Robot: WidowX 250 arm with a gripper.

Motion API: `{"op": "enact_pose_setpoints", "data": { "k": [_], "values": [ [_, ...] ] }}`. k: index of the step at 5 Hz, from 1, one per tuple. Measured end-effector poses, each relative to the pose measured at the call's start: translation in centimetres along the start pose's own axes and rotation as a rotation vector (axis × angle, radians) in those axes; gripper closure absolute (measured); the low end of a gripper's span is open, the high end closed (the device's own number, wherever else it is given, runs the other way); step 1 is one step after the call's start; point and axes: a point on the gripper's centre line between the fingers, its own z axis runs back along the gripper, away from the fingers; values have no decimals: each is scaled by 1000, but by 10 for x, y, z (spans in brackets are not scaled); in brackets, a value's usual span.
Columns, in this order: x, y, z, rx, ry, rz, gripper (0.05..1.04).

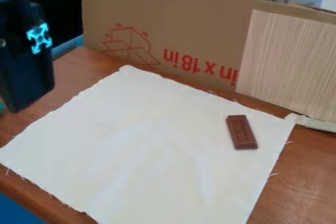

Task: Move the brown object from top right side of white cloth to the top right side of the table

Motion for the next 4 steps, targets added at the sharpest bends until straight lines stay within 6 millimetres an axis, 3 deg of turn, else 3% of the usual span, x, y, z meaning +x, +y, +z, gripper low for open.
{"op": "enact_pose_setpoints", "data": {
  "k": [1,2,4],
  "values": [
    [0,0,-4,1,3,8,83],
    [12,-25,-51,-1,-13,-39,83],
    [33,-38,-90,28,-60,-41,83]
  ]
}}
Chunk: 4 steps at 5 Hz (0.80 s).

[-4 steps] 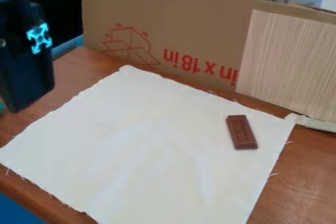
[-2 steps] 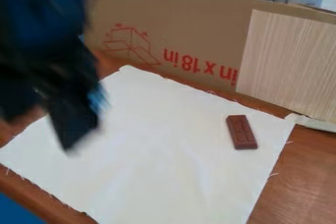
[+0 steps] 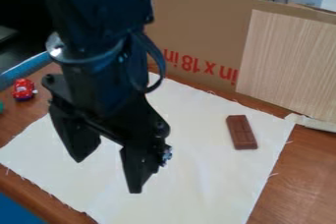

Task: Move the brown object from top right side of white cloth to the top right side of the table

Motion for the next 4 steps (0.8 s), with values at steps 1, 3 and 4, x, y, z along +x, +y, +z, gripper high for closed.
{"op": "enact_pose_setpoints", "data": {
  "k": [1,3,4],
  "values": [
    [14,-6,-22,28,-25,1,83],
    [55,-15,-54,43,-67,129,83],
    [84,-22,-72,61,-70,214,83]
  ]
}}
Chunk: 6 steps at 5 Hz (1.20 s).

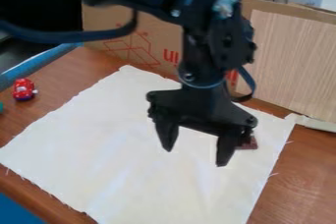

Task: Move the brown object from top right side of white cloth to the top right side of the table

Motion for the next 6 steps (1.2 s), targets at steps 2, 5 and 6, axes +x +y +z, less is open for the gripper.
{"op": "enact_pose_setpoints", "data": {
  "k": [2,5,6],
  "values": [
    [37,-26,-36,44,10,160,84],
    [81,-47,-72,37,-4,296,84],
    [95,-43,-84,3,10,346,83]
  ]
}}
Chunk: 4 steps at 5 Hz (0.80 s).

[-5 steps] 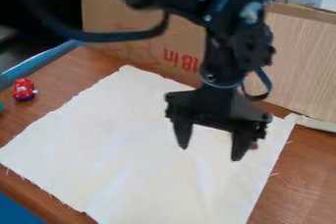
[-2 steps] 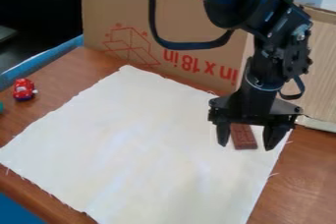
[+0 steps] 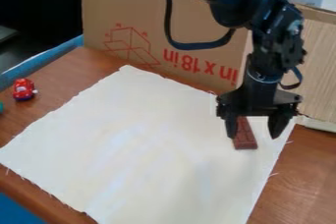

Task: Move the brown object from top right side of white cloth to the top right side of the table

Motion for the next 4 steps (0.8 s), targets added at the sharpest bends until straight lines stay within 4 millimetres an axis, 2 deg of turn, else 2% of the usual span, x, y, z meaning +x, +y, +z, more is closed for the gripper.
{"op": "enact_pose_setpoints", "data": {
  "k": [1,3,4],
  "values": [
    [11,-2,-9,8,5,35,83],
    [18,-7,-25,42,8,48,84],
    [20,-9,-27,49,4,48,84]
  ]
}}
